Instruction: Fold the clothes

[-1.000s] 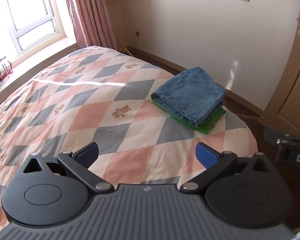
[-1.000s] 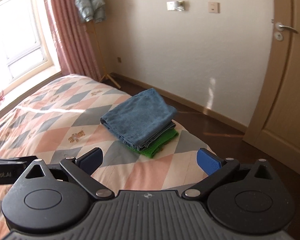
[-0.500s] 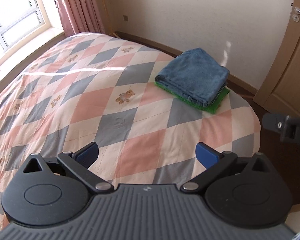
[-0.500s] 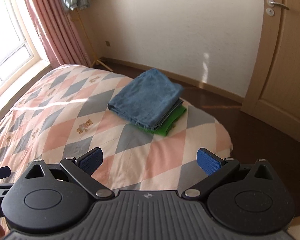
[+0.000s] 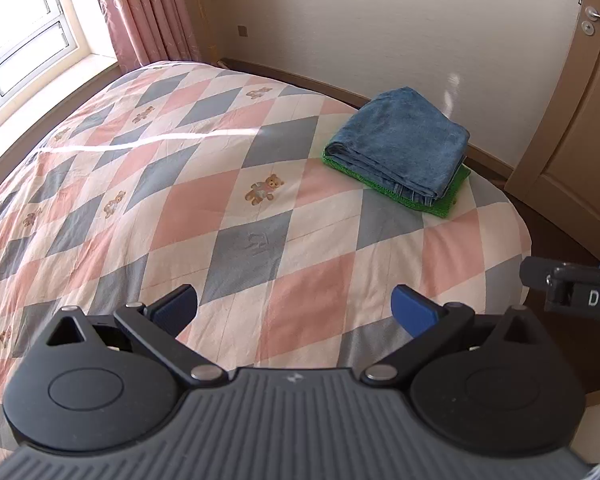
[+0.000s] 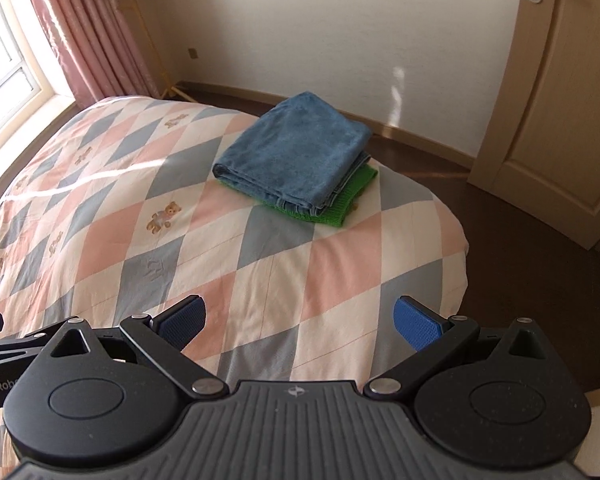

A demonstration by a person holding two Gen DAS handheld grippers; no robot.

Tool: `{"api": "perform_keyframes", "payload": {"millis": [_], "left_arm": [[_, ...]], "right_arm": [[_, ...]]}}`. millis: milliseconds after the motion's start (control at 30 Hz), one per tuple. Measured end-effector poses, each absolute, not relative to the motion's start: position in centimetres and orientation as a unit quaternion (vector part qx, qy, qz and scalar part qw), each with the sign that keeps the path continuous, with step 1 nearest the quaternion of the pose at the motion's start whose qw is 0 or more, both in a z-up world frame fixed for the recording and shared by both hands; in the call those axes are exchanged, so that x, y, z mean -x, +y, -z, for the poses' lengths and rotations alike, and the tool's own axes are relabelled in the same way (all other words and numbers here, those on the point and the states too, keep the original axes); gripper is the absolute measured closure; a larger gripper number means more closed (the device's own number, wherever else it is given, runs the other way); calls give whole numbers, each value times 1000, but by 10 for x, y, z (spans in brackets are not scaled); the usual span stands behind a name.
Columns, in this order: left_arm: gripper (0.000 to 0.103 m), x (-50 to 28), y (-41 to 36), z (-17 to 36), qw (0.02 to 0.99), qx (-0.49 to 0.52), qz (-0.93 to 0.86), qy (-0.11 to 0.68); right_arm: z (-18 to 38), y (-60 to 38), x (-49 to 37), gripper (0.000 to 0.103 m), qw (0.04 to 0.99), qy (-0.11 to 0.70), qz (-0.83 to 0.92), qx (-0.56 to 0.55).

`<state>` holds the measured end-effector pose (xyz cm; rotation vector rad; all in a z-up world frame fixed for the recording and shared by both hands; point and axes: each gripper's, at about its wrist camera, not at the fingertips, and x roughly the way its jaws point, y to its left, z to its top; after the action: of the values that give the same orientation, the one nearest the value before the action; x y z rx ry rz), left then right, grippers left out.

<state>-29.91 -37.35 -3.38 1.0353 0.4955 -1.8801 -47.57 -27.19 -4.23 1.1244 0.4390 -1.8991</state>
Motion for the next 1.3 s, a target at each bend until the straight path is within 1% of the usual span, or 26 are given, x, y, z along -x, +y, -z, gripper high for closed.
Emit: {"api": "perform_keyframes", "payload": {"millis": [167, 500, 800, 1300], "left_arm": [[1, 299, -379, 37, 449, -414, 763, 212], [1, 328, -385, 44, 438, -426, 770, 186], [1, 362, -411, 46, 451, -423, 760, 198], [1, 429, -442, 63, 444, -442, 752, 203]], "right_arm": [[42, -273, 472, 0, 425, 181, 764, -452], [47, -282, 487, 0, 421, 187, 761, -457], [54, -308, 520, 0, 433, 201, 751, -456], [75, -342, 586, 0, 436, 220, 733, -474]]}}
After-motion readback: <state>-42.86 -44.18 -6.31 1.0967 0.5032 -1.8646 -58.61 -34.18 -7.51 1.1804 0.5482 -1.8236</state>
